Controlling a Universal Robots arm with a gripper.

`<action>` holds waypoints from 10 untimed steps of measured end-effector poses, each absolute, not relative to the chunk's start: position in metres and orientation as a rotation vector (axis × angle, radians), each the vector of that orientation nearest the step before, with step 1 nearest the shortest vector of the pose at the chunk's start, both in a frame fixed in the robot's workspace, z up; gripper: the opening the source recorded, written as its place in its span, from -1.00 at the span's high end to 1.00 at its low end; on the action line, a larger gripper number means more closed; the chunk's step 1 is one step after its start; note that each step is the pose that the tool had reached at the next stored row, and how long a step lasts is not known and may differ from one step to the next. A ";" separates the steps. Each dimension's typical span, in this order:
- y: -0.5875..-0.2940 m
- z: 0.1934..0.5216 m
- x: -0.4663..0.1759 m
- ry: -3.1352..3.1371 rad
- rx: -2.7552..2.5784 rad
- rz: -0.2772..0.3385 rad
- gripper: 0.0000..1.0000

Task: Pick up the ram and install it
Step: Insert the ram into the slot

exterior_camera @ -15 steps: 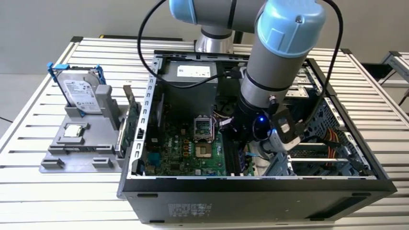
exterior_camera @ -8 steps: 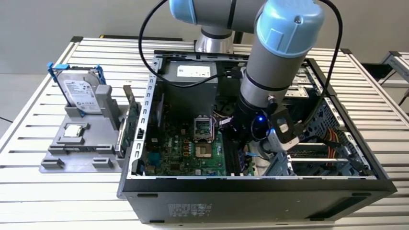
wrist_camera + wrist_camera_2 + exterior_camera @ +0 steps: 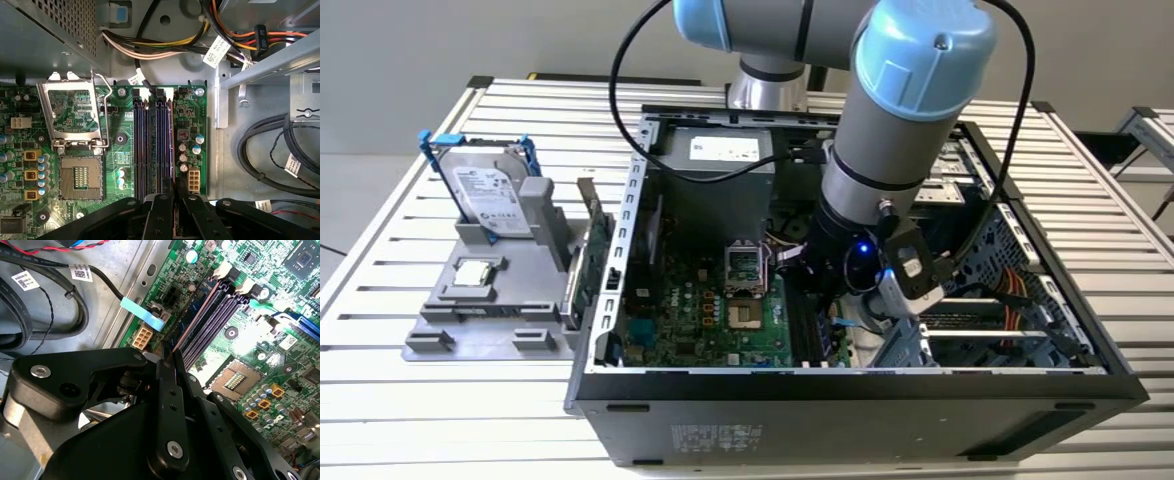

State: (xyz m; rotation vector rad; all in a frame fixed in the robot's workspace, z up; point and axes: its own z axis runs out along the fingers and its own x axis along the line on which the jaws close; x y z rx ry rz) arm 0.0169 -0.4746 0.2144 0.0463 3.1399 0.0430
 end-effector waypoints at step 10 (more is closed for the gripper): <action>-0.474 0.215 0.017 3.140 0.046 0.042 1.00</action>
